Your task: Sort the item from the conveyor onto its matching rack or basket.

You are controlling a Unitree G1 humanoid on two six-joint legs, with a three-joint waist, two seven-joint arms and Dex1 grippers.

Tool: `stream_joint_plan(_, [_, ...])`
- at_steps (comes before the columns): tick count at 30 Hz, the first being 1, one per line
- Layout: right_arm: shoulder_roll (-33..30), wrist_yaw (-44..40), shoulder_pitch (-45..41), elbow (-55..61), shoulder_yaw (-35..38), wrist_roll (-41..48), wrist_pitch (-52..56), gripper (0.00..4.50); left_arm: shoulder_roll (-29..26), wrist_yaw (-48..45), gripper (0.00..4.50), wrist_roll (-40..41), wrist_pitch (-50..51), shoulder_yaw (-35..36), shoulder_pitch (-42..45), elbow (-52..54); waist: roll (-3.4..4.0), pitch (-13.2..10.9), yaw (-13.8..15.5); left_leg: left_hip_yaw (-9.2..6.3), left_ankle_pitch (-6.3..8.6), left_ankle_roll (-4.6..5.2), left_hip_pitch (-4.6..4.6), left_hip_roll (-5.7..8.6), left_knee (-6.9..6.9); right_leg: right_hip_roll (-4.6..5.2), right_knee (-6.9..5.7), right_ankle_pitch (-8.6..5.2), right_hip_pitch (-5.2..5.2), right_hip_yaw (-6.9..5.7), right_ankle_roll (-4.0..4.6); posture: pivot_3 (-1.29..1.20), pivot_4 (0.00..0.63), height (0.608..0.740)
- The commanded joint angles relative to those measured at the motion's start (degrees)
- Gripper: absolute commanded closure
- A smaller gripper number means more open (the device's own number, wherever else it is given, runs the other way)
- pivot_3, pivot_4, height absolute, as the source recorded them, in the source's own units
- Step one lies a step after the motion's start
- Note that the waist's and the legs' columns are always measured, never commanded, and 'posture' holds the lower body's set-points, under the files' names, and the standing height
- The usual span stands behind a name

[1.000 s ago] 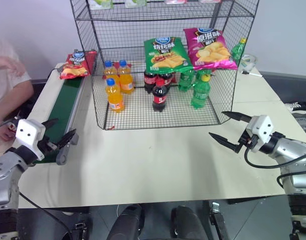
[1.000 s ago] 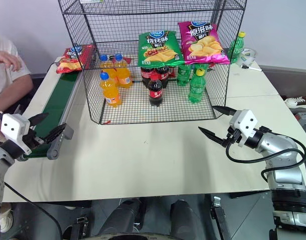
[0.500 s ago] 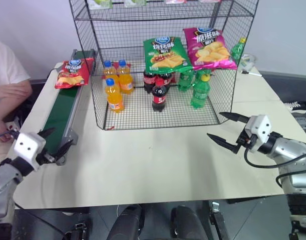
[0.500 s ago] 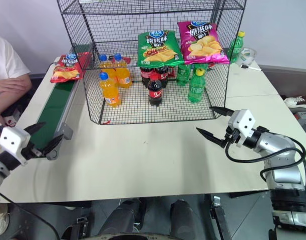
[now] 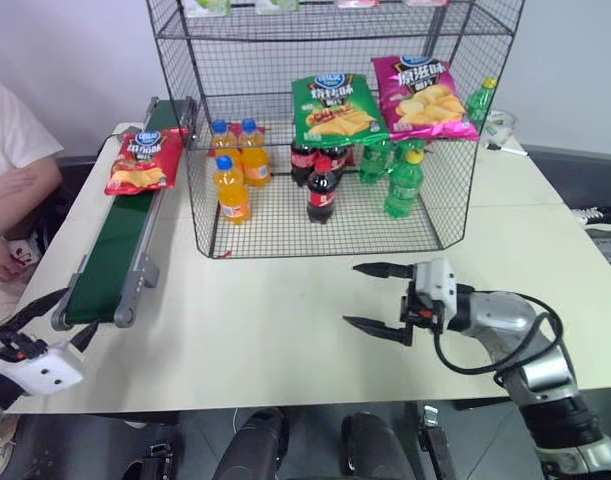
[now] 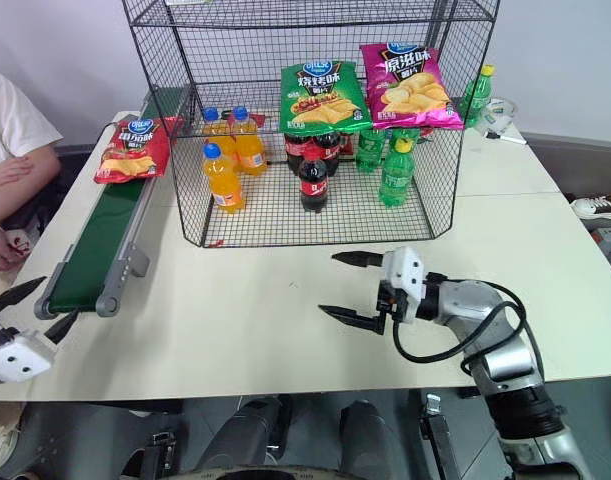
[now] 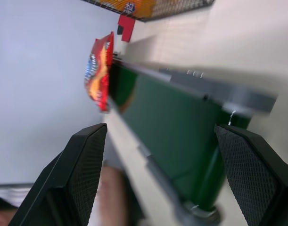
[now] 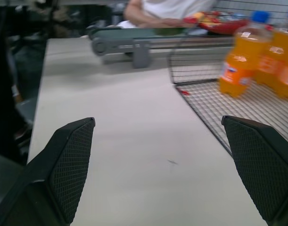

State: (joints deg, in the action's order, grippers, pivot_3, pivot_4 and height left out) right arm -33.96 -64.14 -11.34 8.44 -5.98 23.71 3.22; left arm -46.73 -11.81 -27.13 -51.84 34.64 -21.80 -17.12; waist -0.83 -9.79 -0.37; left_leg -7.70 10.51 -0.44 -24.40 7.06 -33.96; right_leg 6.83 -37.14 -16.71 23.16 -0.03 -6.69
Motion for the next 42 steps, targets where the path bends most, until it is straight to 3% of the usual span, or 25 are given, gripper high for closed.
stream_joint_plan(1, [0.2, -2.77, -1.15, 0.04, -1.42, 0.5, 0.22, 0.0, -1.46, 8.37, 0.7, -6.1, -1.34, 1.03, -1.15, -0.8, 0.0, 0.0, -0.03, 0.0, 0.0, 0.0, 0.0, 0.0, 0.02, 0.0, 0.01, 0.0, 0.02, -0.02, -0.03, 0.0, 0.15, 0.74])
stream_joint_plan(8, [1.11, -4.75, -3.35, -1.65, -3.14, 0.15, 0.79, 0.0, -2.66, 18.47, 0.7, -12.11, -0.44, -1.77, -1.73, -3.05, 0.0, 0.0, -0.15, -0.01, 0.0, 0.01, 0.04, 0.0, 0.03, -0.03, -0.08, 0.11, 0.0, -0.09, -0.19, 0.0, 0.15, 0.74])
stream_joint_plan(17, [2.66, -2.63, -3.35, -1.61, -0.97, 3.02, 5.51, 0.0, -4.58, 26.0, 0.7, -14.28, 1.93, -5.72, -1.27, -4.4, -0.01, 0.01, -0.16, -0.01, -0.01, 0.01, 0.05, 0.01, 0.03, -0.06, -0.08, 0.14, 0.02, -0.14, -0.25, 0.0, 0.15, 0.74])
stream_joint_plan(30, [2.98, -0.17, -3.72, -1.53, 1.58, 4.06, 7.06, 0.0, -7.18, 30.4, 0.7, -13.74, 3.9, -12.38, 0.94, -6.95, -0.01, 0.01, -0.2, -0.01, -0.01, 0.01, 0.08, 0.0, 0.03, -0.07, -0.13, 0.15, 0.01, -0.14, -0.27, 0.0, 0.15, 0.74])
stream_joint_plan(42, [2.88, -0.08, -4.75, -3.07, 1.75, 3.06, 5.69, 0.0, -7.3, 31.14, 0.7, -11.93, 5.29, -13.09, -0.05, -6.61, -0.02, 0.01, -0.24, 0.0, -0.01, 0.02, 0.09, 0.0, 0.02, -0.08, -0.14, 0.17, 0.02, -0.14, -0.29, 0.0, 0.15, 0.74])
